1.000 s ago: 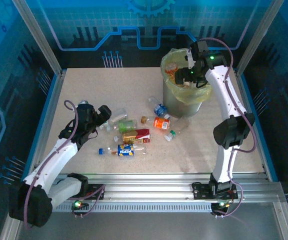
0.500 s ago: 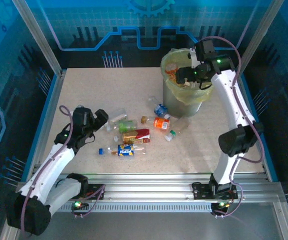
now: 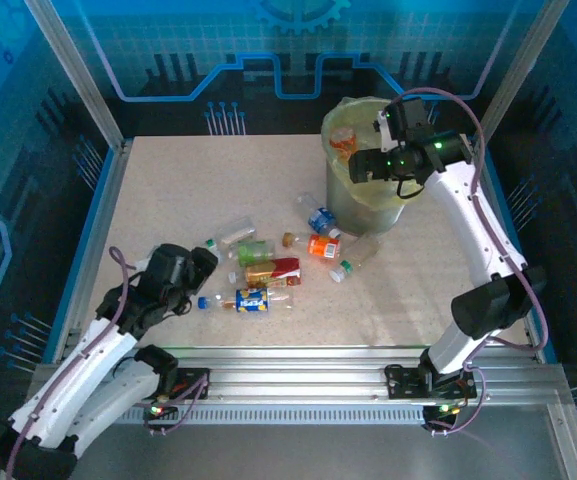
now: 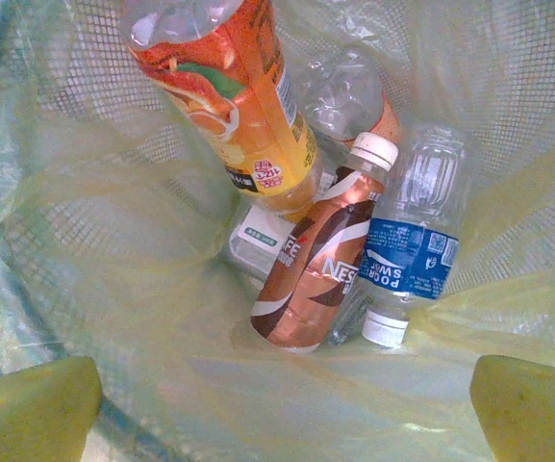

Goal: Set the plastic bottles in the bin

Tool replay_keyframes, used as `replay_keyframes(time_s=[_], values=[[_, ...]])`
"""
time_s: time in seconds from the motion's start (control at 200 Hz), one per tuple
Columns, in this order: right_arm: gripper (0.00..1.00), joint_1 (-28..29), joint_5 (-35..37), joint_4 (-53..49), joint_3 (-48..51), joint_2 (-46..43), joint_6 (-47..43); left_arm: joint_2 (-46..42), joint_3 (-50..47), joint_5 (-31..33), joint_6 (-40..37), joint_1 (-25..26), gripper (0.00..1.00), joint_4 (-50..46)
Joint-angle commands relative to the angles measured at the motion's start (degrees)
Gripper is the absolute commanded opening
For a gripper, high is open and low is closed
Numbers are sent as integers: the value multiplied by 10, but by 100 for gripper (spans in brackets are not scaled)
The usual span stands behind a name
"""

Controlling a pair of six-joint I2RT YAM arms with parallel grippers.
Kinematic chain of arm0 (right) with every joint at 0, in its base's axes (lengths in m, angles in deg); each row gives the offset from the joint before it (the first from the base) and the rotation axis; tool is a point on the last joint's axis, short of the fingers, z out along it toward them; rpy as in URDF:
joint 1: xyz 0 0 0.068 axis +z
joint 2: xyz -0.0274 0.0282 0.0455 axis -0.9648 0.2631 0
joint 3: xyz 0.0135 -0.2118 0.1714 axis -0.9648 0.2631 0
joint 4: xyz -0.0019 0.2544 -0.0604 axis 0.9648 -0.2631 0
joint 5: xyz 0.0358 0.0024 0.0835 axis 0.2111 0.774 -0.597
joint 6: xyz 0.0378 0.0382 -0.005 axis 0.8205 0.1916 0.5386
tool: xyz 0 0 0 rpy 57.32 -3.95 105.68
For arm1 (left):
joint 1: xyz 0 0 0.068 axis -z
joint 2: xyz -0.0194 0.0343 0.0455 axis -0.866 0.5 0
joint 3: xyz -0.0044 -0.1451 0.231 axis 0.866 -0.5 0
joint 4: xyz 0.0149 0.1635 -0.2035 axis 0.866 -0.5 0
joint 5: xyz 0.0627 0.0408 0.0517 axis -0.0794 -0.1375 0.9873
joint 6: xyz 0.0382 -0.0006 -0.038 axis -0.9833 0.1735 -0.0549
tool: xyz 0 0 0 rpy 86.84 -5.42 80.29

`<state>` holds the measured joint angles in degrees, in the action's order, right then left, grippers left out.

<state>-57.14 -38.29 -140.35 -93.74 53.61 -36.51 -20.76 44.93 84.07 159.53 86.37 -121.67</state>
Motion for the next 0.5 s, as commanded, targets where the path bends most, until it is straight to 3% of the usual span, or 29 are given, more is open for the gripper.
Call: replay_keyframes(time_s=[0.0,0.205,0.495], values=[[100,12,12,17,24,-26,12,0,-28,33,119,51,99,-56],[100,19,7,29,50,-41,19,33,-57,53,201,127,99,-34],[100,24,-2,41,72,-44,21,79,-105,25,217,131,99,90]])
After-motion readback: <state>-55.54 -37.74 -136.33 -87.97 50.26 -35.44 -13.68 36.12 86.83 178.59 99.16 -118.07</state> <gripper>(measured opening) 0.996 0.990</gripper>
